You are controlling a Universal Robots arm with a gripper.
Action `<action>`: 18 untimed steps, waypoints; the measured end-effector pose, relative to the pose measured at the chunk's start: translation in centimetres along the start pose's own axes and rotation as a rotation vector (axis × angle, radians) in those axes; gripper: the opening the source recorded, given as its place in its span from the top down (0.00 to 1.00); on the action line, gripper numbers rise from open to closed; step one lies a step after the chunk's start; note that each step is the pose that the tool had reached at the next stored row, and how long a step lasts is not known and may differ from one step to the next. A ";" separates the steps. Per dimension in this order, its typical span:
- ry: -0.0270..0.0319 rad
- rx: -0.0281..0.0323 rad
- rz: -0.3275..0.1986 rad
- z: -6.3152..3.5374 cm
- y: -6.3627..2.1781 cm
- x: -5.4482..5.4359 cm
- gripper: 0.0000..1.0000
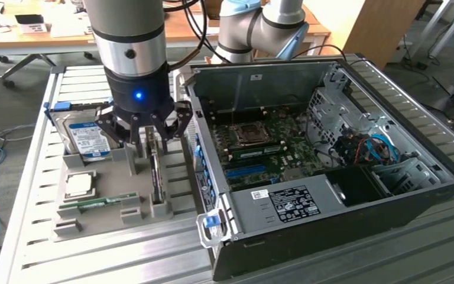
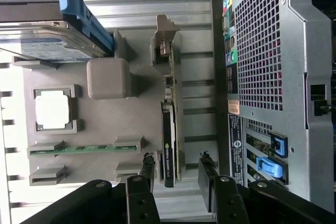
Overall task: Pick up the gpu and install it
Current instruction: 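Pick up the gpu and move the gpu toward the slot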
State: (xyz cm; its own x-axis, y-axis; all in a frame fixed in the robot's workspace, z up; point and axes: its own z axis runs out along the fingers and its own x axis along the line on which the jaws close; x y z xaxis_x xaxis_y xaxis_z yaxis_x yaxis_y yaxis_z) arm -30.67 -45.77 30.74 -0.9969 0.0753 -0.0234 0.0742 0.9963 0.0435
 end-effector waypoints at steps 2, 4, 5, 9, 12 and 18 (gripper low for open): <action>0.0000 0.0000 0.000 0.06 0.00 0.0 0.53; 0.0000 0.0000 0.000 0.15 -0.01 0.0 0.53; 0.0000 0.0001 0.000 0.19 -0.01 0.0 0.53; 0.0000 0.0004 0.000 0.37 -0.02 0.0 0.53; 0.0000 0.0008 0.000 0.50 -0.02 0.0 0.53; 0.0000 0.0008 0.000 0.90 -0.04 0.0 0.53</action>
State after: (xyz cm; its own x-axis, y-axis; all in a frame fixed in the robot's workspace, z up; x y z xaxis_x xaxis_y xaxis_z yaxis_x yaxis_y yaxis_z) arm -30.67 -45.77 29.84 -0.9969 0.0752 -0.0234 0.0742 0.9963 0.0426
